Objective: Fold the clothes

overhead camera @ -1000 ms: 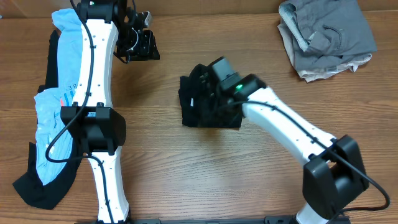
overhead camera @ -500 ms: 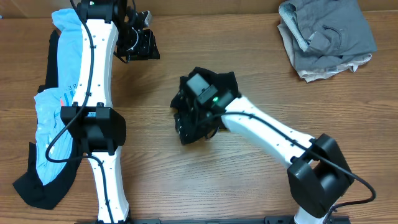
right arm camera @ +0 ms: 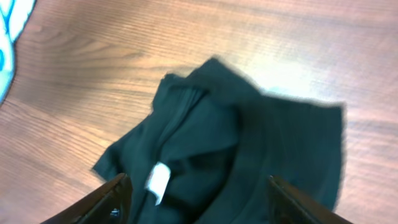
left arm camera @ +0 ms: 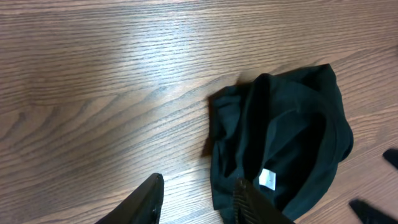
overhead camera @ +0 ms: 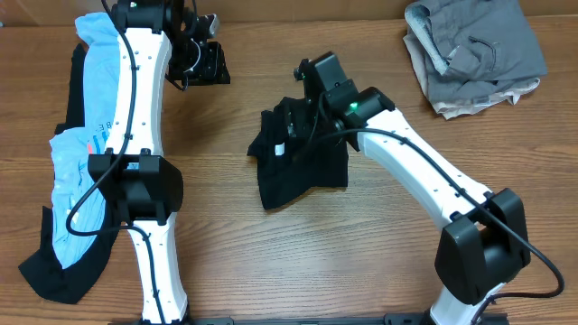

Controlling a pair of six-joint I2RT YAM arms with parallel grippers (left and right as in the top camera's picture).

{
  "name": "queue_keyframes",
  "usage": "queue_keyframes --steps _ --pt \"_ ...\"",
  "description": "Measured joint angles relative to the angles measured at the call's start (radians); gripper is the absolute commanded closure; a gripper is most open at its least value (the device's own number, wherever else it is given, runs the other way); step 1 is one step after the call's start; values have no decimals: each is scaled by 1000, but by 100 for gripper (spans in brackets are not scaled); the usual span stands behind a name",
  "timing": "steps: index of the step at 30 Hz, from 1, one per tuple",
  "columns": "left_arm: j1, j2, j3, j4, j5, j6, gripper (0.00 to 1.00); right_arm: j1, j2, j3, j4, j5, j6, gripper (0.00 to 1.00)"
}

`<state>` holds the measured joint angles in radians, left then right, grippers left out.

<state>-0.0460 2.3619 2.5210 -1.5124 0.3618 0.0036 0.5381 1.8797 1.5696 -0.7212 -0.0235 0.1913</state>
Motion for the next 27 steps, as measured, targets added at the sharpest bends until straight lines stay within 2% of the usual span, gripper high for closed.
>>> queue_keyframes --steps 7,12,17,27 --pt "0 0 0 1 0 0 61 -6 100 0 76 17 -156 48" --pt "0 0 0 1 0 0 61 -6 172 0 110 32 -223 51" --pt "0 0 0 1 0 0 61 -6 190 0 165 76 -251 66" --pt "0 0 0 1 0 0 61 -17 190 0 212 163 -267 64"
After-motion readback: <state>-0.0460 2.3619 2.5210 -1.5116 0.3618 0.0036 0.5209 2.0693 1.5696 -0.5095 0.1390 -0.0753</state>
